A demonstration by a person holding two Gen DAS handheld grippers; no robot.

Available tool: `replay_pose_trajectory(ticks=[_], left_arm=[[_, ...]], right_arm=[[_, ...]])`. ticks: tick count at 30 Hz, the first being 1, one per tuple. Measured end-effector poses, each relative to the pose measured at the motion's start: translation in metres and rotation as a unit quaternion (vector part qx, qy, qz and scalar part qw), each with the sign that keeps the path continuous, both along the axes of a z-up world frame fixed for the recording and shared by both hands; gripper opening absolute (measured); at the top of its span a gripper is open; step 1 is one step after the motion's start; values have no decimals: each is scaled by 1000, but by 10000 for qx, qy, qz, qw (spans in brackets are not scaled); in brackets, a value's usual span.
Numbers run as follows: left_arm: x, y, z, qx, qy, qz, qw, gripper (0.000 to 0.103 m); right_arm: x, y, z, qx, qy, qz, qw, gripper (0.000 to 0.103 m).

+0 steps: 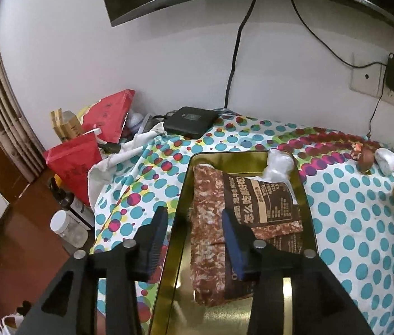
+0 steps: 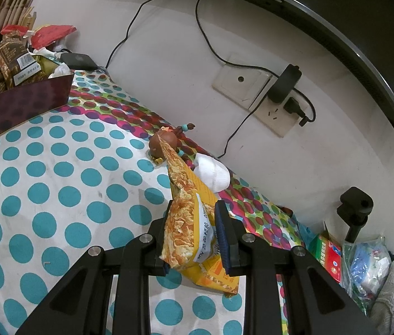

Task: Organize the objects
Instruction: 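Lower the chocolate bag into the gold tray and open the left tool, then carry the yellow snack bag over the gold tray with the right tool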

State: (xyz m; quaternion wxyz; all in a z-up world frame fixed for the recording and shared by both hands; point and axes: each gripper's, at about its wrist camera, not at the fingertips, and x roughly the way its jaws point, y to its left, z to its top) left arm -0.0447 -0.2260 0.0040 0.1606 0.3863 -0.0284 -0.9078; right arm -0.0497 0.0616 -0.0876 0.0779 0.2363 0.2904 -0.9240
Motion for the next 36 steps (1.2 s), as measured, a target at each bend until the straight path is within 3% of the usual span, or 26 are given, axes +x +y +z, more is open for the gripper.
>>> replay_pose_trajectory(ticks=[6, 9, 15, 25, 36], left_arm=[[10, -11, 1, 274, -15, 123, 9995, 43], [18, -9, 1, 49, -17, 110, 9999, 43], [37, -9, 4, 222, 65, 167, 9996, 43], [93, 26, 16, 449, 290, -16, 9986, 43], [131, 42, 6, 809, 134, -160, 9965, 43]], right_arm=[[0, 0, -1, 44, 6, 6, 10000, 25], [0, -2, -1, 81, -1, 24, 10000, 25], [1, -2, -1, 58, 12, 20, 10000, 25], [1, 0, 3, -51, 48, 38, 10000, 24], [7, -4, 4, 11, 94, 214, 9997, 24]])
